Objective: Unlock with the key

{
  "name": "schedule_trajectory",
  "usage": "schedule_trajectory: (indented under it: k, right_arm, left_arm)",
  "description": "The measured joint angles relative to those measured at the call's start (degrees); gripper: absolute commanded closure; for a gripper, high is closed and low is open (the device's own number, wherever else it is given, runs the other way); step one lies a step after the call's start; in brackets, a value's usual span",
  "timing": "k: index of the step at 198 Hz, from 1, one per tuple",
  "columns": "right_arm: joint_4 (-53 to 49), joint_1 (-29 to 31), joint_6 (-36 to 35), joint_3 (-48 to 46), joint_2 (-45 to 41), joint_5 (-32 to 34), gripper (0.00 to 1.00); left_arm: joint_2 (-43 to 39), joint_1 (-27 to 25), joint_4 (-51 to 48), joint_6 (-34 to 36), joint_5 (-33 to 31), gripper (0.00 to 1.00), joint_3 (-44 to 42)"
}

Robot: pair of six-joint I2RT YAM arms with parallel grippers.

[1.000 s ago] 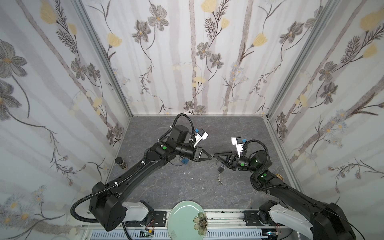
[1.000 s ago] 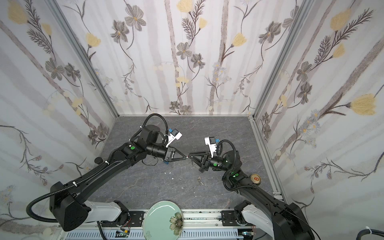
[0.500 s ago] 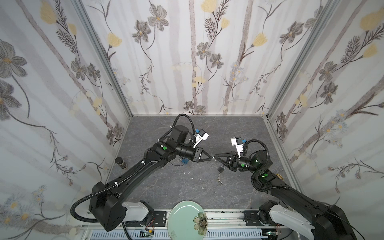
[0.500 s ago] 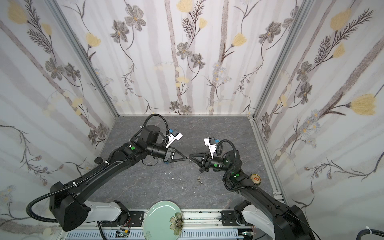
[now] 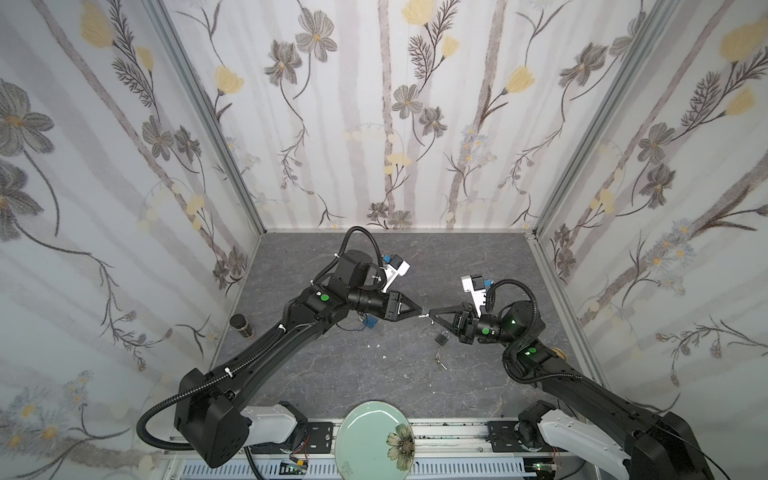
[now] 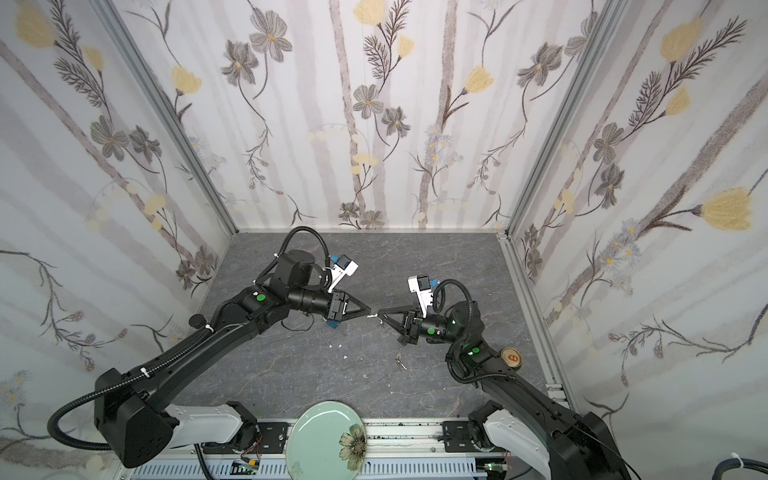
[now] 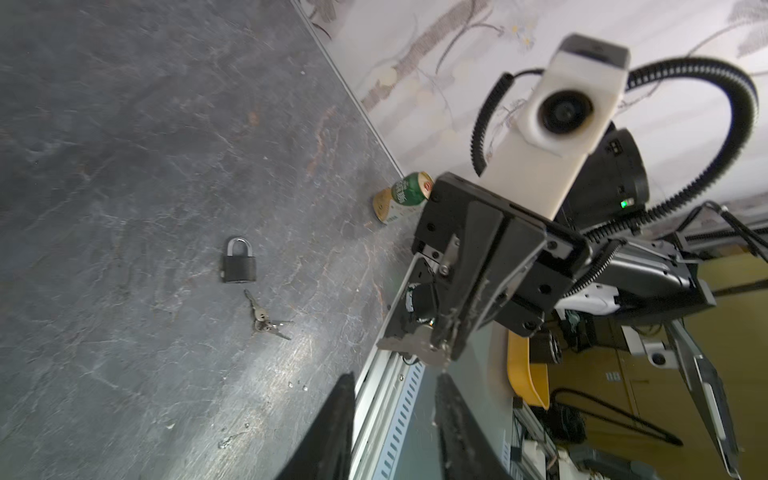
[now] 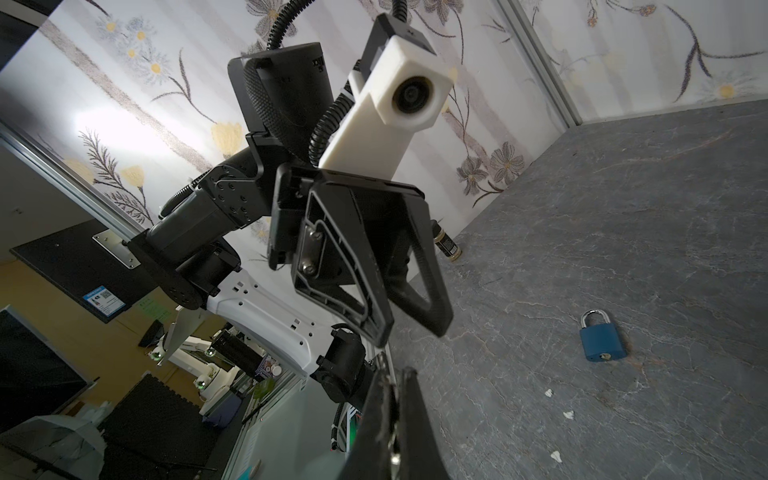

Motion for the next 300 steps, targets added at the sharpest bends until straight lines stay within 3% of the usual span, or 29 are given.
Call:
schedule_trajectory:
  k: [70, 121, 150, 177, 234, 272, 300]
  right_arm:
    - [8.94, 0.04, 6.10, -2.64, 4.31, 10.75, 1.00]
    - [15.52, 2.16, 9.97, -4.59, 5.35, 18.69, 1.00]
    - [19.74, 3.91, 12.00, -5.66, 7.21, 22.27, 1.00]
    - [24.22, 5.57, 13.62, -5.53, 10.34, 23.30, 1.00]
    - [34.86, 6.80, 17.97, -5.22, 17.31, 23.96, 1.00]
    - [38.80, 7.06, 19.54, -5.27, 18.73, 24.85, 1.00]
    - [40.30, 7.06, 20.15, -5.29, 19.30, 24.94, 1.00]
  left_arm:
    - [-5.79, 3.93, 12.59, -10.62, -10.88, 0.55, -10.40]
    - [-5.95, 4.02, 25.46, -18.86, -11.54, 0.51, -15.76]
    - [-4.76, 3.26, 33.42, -23.21, -10.58, 0.40, -17.42]
    - [-3.41, 1.36, 38.69, -25.24, -9.27, 0.40, -17.49]
    - [-2.01, -1.38, 42.10, -26.14, -7.96, 0.54, -16.90]
    - [-2.01, -1.75, 42.32, -26.12, -7.78, 0.72, -16.87]
    - [-1.99, -1.75, 42.36, -26.12, -7.61, 0.77, -16.87]
